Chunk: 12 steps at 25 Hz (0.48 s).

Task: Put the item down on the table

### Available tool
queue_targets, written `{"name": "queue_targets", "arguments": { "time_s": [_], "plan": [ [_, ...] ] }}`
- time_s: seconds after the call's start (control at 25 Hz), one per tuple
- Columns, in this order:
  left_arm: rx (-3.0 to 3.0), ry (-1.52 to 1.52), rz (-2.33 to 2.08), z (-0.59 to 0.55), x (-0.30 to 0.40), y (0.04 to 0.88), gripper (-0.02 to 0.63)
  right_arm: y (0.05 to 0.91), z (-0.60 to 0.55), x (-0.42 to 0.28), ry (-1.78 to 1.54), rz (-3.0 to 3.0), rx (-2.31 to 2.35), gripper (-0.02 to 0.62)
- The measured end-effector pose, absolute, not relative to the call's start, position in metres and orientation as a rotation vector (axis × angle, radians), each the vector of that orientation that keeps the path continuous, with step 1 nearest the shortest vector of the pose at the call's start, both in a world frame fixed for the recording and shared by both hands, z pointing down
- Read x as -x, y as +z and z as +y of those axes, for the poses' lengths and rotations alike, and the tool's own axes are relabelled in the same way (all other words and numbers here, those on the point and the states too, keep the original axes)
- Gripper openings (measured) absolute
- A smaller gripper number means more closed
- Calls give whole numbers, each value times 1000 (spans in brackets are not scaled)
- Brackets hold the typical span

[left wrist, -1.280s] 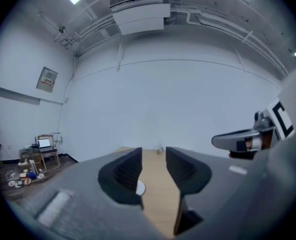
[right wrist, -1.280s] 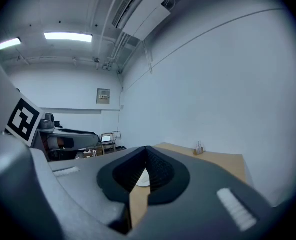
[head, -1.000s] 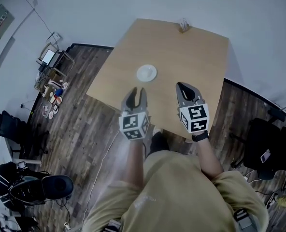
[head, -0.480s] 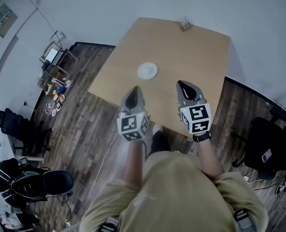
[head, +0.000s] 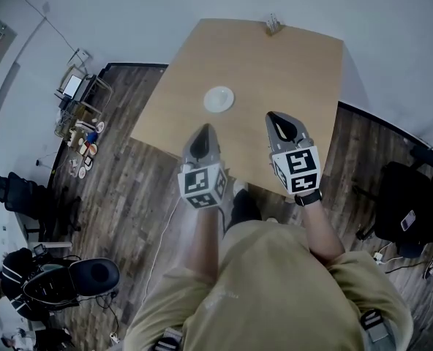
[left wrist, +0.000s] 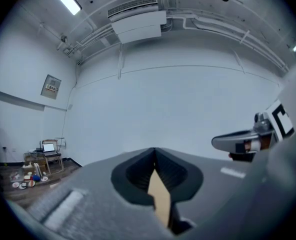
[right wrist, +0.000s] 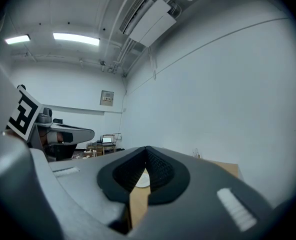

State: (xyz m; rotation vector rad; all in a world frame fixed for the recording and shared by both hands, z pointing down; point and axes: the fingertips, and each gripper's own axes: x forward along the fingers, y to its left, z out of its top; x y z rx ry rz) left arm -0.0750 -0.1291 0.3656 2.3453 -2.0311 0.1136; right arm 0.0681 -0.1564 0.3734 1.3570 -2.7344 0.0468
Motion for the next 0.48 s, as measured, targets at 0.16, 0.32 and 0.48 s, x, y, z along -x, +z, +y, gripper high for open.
{"name": "queue_targets", "arguments": {
  "time_s": [0.16,0.32,0.48],
  "plan": [
    [-2350,109,-2018,-129,77,367,3,375,-153,-63,37,-2733,-1355,5],
    [-2343,112,-2018,-128,88,370,3,377,-153,-50,36,-2737,-1337,5],
    [-2287,124,-2034,-126,102,385,3,381,-156,-32,23,-2750,-1266,5]
  ]
}}
